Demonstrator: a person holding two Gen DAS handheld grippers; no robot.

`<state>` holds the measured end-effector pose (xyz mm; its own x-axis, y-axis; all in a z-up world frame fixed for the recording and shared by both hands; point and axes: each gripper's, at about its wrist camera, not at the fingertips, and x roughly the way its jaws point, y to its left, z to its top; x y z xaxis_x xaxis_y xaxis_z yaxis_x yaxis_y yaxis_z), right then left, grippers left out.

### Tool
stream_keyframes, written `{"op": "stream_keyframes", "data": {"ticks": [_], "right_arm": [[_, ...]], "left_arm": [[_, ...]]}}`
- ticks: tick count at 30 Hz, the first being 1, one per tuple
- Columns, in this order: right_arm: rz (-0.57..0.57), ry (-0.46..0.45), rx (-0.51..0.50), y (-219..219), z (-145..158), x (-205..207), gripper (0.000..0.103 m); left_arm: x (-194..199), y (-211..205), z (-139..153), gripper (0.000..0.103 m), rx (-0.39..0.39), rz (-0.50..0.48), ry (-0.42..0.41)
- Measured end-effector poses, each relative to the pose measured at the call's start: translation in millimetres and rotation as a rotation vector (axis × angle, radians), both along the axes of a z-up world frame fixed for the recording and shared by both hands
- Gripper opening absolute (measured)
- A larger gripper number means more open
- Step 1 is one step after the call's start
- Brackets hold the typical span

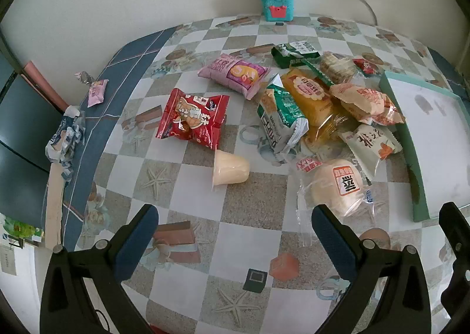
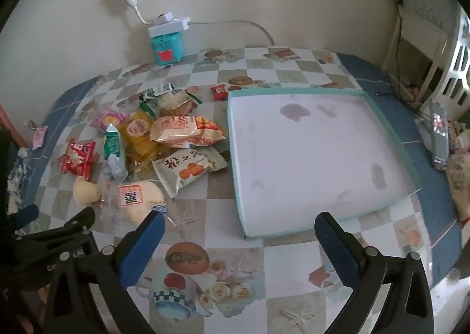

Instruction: Organize snacks

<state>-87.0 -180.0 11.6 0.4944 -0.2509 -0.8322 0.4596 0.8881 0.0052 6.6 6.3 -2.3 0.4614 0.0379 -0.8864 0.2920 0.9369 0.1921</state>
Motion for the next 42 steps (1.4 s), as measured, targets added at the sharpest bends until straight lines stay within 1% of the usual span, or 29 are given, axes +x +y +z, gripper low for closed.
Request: {"op": "stream_keyframes", "data": {"ticks": [3, 11, 22, 29, 42], "right_arm": [[0.004, -0.005, -0.006, 0.5, 1.6, -0.8, 0.103], [0.027, -0.034, 0.025, 1.0, 3.6, -2.2, 0.103], [0.02, -0.031, 0.016, 0.9, 4.8, -2.4, 0.103], [0.009, -0.053, 0.025, -1.3, 6.6, -6.0, 0.103], [0.01, -0.04, 0.06, -4.7, 0.2, -3.7, 0.103]], "left_arm": [[0.0, 0.2, 0.2, 0.103, -0.002, 0.0, 0.0], [-0.1, -0.9, 0.2, 0.103, -0.002, 0.0, 0.001], [-0.4, -1.2, 0.0, 0.103, -0.006, 0.003, 0.001], [-0.2, -1.4, 0.1, 0.103, -0.007, 0.003, 0.001], [0.0, -1.2, 1.0, 0.103, -0.014, 0.007, 0.0]]}}
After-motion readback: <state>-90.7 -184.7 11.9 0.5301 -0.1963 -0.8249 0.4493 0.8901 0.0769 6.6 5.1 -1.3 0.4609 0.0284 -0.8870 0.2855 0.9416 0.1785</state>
